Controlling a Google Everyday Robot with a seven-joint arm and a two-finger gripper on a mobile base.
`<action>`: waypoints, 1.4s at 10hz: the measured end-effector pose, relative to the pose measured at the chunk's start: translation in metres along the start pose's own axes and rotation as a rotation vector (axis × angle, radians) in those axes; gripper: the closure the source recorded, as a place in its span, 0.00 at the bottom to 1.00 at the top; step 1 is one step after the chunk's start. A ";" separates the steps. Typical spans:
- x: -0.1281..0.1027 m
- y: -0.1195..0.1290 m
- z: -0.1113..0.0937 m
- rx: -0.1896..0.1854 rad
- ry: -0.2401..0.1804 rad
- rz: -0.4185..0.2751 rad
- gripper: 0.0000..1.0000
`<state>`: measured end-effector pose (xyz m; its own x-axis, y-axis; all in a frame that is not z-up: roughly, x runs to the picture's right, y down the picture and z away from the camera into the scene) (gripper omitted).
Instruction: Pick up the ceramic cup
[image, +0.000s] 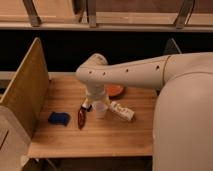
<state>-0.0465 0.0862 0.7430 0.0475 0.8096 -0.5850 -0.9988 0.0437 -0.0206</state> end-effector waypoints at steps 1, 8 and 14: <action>-0.003 0.013 0.006 -0.025 -0.002 -0.043 0.35; -0.013 0.051 0.059 -0.029 0.116 -0.298 0.35; -0.029 0.013 0.065 -0.007 0.118 -0.202 0.87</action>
<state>-0.0608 0.1018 0.8127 0.2451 0.7110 -0.6591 -0.9693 0.1935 -0.1516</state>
